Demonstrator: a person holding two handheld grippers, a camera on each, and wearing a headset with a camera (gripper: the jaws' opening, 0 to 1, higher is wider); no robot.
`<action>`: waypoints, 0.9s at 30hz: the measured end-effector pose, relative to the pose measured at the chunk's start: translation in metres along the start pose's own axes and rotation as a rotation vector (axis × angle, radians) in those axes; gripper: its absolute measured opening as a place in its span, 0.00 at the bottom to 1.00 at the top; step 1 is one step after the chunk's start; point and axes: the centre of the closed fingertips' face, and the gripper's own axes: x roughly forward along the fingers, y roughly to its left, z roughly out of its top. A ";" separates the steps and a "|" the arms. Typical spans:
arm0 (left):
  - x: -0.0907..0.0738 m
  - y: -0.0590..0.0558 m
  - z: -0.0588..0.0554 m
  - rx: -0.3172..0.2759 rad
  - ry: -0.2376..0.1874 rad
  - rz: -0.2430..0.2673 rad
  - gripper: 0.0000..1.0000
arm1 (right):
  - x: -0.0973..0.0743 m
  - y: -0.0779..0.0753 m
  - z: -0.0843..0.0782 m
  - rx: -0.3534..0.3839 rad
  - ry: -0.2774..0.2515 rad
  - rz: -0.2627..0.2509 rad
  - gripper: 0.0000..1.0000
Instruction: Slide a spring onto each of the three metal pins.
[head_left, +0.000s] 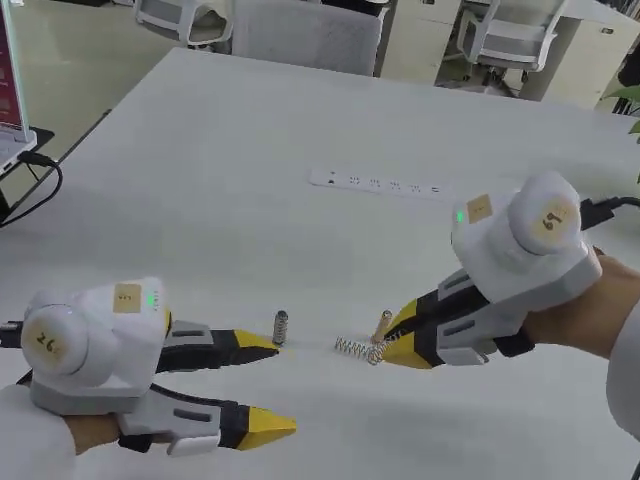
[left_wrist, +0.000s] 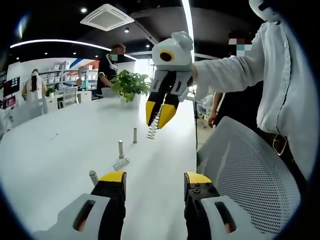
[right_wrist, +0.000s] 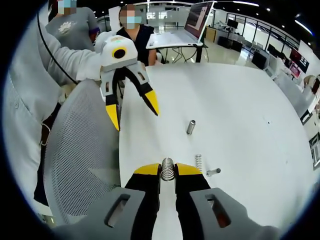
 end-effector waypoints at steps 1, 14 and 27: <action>-0.001 0.001 -0.002 -0.004 0.006 0.007 0.44 | 0.000 -0.007 -0.004 0.011 0.016 -0.018 0.08; -0.014 0.016 -0.006 -0.054 -0.018 0.100 0.64 | 0.006 -0.052 -0.024 0.035 0.150 -0.096 0.08; -0.021 0.021 -0.008 -0.079 -0.035 0.155 0.73 | 0.014 -0.079 -0.024 0.022 0.242 -0.126 0.08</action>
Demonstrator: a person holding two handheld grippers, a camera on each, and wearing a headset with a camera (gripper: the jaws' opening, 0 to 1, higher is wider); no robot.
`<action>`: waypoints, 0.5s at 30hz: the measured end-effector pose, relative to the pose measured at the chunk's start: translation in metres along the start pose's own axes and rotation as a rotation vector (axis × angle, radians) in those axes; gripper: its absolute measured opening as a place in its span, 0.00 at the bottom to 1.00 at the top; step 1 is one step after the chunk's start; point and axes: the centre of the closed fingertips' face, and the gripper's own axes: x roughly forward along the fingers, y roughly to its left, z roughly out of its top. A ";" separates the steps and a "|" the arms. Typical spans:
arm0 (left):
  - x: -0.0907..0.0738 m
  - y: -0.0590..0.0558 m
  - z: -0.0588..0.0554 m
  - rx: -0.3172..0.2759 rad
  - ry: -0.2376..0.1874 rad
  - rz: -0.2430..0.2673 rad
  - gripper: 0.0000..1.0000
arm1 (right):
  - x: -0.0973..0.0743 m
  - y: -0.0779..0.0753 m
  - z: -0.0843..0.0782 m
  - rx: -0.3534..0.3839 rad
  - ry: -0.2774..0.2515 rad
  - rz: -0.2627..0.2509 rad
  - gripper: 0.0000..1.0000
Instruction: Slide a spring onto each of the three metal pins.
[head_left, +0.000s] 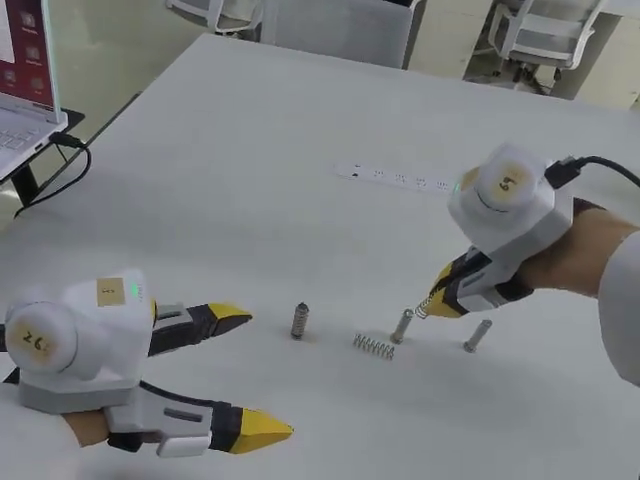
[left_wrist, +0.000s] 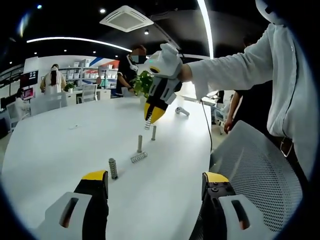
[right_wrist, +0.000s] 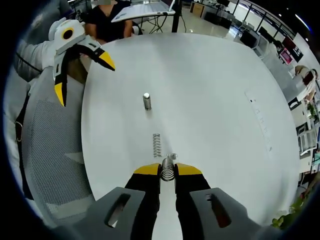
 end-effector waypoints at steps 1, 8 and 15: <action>0.000 0.000 0.000 -0.002 -0.002 0.001 0.73 | 0.001 -0.001 0.000 0.000 0.007 0.002 0.08; -0.002 0.000 -0.001 -0.015 -0.005 0.013 0.73 | 0.012 -0.004 -0.001 -0.013 0.044 0.010 0.08; -0.005 0.002 -0.001 -0.021 -0.010 0.018 0.73 | 0.020 -0.006 -0.001 -0.033 0.072 0.018 0.08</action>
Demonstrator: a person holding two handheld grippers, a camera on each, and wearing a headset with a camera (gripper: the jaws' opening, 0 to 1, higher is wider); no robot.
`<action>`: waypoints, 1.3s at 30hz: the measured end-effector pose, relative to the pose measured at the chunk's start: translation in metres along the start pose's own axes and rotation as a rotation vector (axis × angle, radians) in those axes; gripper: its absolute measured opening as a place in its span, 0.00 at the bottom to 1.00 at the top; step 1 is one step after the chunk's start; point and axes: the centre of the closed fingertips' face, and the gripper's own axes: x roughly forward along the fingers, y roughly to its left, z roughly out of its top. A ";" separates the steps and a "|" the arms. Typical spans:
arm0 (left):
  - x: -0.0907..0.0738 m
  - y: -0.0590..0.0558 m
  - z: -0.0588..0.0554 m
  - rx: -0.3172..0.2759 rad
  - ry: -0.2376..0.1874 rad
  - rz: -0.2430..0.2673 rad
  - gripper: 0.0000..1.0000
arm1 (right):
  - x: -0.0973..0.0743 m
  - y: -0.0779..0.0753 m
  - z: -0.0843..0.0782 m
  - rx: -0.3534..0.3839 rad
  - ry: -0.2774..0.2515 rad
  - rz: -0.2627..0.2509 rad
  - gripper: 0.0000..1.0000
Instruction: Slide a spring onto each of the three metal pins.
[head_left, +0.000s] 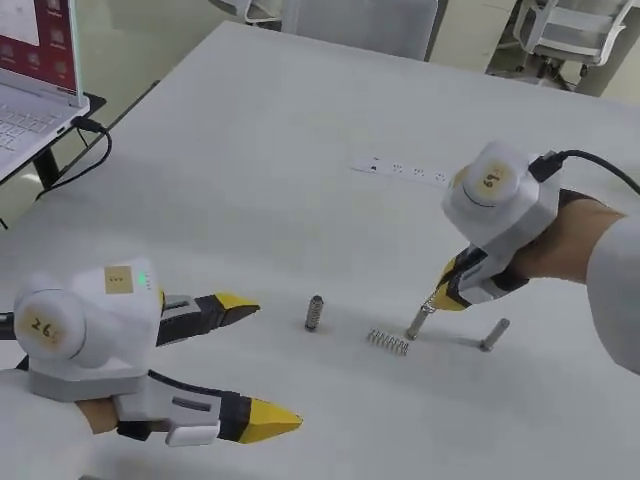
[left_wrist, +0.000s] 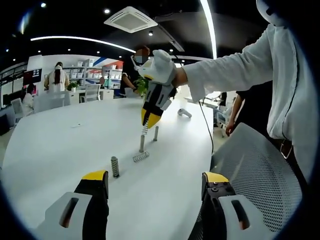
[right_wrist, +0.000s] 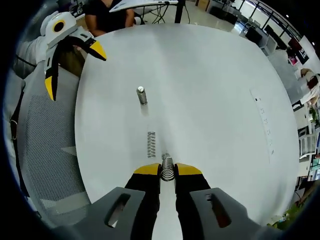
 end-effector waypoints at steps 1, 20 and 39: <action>0.000 0.000 0.000 0.000 -0.001 0.001 0.73 | 0.001 0.000 0.000 0.000 0.001 0.001 0.08; -0.003 0.004 0.000 -0.012 -0.005 0.011 0.71 | 0.035 -0.002 -0.011 -0.003 0.065 0.036 0.08; 0.000 0.003 -0.001 -0.018 0.004 0.002 0.69 | 0.061 -0.003 -0.024 0.028 0.092 0.063 0.08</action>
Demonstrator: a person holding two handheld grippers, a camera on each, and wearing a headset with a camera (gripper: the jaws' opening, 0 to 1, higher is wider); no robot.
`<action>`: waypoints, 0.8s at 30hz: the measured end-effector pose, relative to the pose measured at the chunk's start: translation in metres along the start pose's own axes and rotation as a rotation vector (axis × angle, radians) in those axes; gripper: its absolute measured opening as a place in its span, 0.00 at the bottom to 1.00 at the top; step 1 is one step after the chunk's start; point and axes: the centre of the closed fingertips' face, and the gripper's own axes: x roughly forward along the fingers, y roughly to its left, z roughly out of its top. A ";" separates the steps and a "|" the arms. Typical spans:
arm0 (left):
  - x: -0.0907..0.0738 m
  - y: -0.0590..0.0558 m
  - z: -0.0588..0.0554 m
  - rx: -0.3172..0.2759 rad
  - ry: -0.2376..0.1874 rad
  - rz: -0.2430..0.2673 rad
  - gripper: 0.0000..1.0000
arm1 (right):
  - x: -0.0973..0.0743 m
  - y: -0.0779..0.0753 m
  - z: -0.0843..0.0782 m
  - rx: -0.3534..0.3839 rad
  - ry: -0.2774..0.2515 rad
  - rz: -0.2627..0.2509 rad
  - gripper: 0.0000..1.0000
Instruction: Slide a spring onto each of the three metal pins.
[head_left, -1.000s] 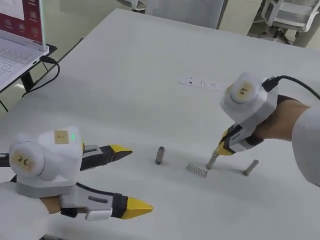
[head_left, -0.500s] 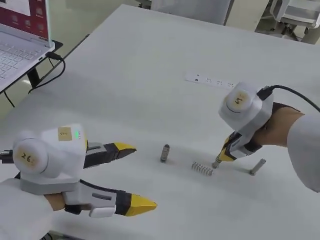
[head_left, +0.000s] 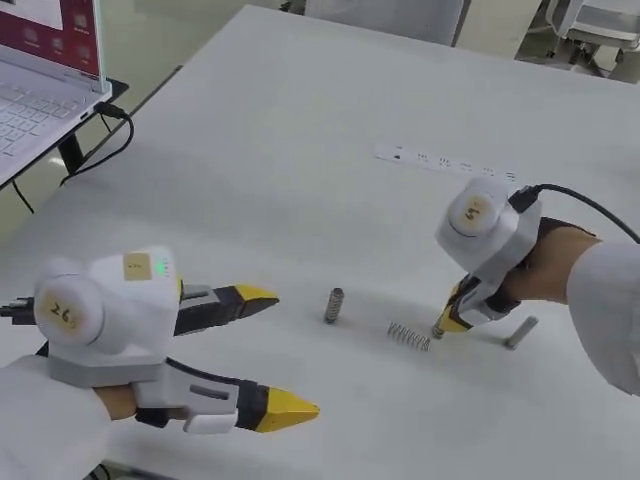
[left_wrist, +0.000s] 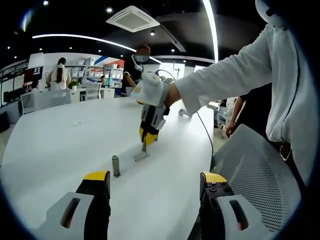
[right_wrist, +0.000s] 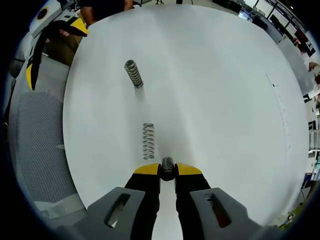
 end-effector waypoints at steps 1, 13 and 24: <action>0.000 0.000 0.000 0.000 0.000 0.001 0.69 | 0.000 0.001 0.000 0.001 0.000 0.002 0.08; -0.002 0.001 0.001 0.003 0.003 0.002 0.69 | 0.000 0.004 0.003 0.015 -0.003 0.025 0.08; -0.002 0.001 0.001 0.002 0.001 0.002 0.69 | 0.000 0.004 0.002 -0.011 -0.016 0.017 0.15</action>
